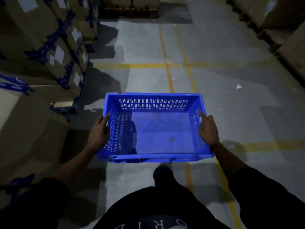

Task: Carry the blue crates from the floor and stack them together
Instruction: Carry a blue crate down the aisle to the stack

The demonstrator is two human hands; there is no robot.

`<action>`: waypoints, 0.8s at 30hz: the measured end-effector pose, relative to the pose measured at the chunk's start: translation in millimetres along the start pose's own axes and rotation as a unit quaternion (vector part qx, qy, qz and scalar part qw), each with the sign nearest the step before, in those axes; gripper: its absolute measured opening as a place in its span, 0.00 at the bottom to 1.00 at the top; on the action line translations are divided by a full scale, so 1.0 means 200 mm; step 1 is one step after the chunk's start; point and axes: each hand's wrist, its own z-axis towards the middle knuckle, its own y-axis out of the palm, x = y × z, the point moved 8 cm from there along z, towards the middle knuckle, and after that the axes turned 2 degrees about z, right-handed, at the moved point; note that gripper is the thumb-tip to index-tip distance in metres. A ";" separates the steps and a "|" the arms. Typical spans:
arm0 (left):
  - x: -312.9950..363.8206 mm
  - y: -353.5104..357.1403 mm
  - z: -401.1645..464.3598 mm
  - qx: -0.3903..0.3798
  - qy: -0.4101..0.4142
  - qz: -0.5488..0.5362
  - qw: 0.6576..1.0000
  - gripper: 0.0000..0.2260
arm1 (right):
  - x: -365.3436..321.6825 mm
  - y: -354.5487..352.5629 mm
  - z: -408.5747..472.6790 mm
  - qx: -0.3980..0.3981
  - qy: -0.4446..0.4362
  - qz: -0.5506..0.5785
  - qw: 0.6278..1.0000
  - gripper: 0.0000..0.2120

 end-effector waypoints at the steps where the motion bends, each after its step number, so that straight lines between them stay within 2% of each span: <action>1: 0.00 0.01 0.12 0.004 0.003 0.001 1.000 0.34 | -0.01 0.04 0.12 -0.003 -0.005 0.000 1.000 0.28; 7: 0.02 0.11 0.90 0.007 -0.013 -0.004 1.000 0.34 | -0.05 0.23 0.98 -0.016 -0.013 0.007 1.000 0.28; 10: 0.06 0.11 1.28 0.008 -0.037 -0.003 0.999 0.33 | -0.06 0.26 1.38 -0.017 0.003 0.008 1.000 0.28; 17: 0.07 0.11 2.08 -0.006 -0.030 0.004 1.000 0.37 | -0.18 0.27 2.20 -0.030 -0.001 0.004 1.000 0.27; 24: 0.01 0.16 2.89 0.001 -0.028 -0.009 1.000 0.32 | -0.27 0.46 3.00 -0.025 -0.004 -0.004 1.000 0.26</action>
